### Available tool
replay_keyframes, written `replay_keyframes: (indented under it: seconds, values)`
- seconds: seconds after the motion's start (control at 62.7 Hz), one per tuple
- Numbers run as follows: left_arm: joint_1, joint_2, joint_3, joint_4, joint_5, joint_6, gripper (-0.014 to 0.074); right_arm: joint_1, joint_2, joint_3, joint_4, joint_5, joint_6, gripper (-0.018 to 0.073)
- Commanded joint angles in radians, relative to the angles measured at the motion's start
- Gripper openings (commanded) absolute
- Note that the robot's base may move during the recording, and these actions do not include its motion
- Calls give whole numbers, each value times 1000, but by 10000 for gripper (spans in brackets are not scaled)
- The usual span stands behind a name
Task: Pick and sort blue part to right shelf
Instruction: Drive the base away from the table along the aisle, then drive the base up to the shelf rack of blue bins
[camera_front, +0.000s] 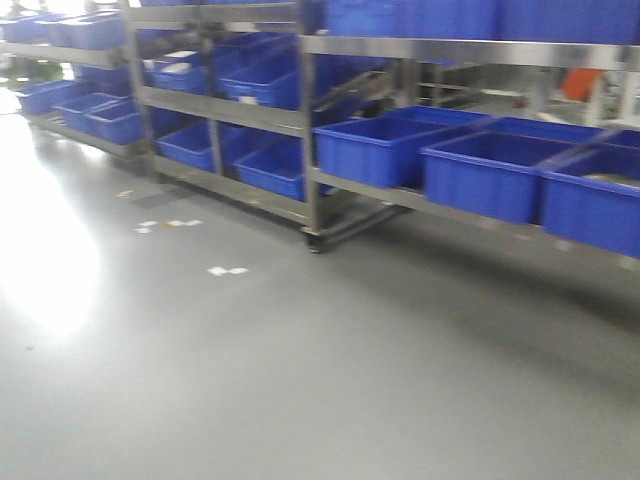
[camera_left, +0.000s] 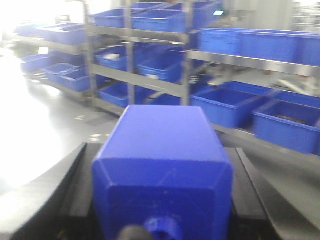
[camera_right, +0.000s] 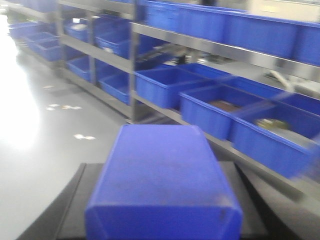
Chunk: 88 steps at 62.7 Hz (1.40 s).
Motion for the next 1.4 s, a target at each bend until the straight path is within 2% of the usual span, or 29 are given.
replay_keyframes:
  seconds: [0.0,1.388]
  values:
    - [0,11,-32,-1,-86,-7,335,-5,8,-30,-9,-95,-11,455]
    - [0,11,-32,-1,-86,-7,335,-5,8,-30,-9,-95,-11,455]
